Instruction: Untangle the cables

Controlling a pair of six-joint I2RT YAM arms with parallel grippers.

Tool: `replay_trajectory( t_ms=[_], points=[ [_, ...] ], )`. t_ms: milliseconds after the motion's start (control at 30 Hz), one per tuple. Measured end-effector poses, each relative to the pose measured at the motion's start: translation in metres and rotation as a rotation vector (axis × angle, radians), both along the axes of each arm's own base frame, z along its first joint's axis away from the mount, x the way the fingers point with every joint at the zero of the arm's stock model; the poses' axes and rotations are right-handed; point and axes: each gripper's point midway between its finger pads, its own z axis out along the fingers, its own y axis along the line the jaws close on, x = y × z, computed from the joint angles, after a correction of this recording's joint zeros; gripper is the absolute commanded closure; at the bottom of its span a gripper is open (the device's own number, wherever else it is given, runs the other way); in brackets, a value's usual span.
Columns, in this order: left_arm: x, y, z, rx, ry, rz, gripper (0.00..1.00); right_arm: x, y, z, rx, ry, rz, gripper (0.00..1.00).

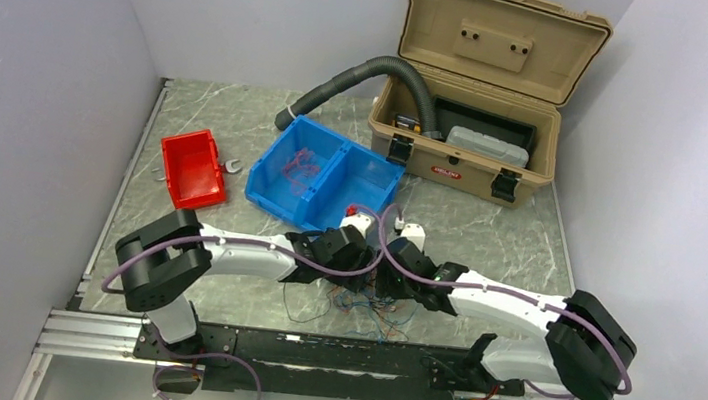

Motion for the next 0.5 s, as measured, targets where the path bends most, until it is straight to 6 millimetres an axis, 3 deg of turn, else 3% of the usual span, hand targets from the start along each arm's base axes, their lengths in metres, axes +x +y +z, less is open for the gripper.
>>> replay_trajectory(
  t_ms=[67, 300, 500],
  points=[
    [0.003, -0.003, -0.001, 0.006, -0.004, 0.009, 0.28, 0.0, 0.003, -0.001, -0.021, -0.011, 0.007, 0.41],
    [0.009, 0.002, -0.004, 0.059, -0.007, 0.074, 0.47, 0.005, 0.004, -0.004, -0.101, -0.039, -0.032, 0.46],
    [0.013, 0.02, -0.007, 0.127, -0.006, 0.152, 0.76, 0.012, -0.006, -0.005, -0.156, -0.049, -0.15, 0.51]
  ],
)
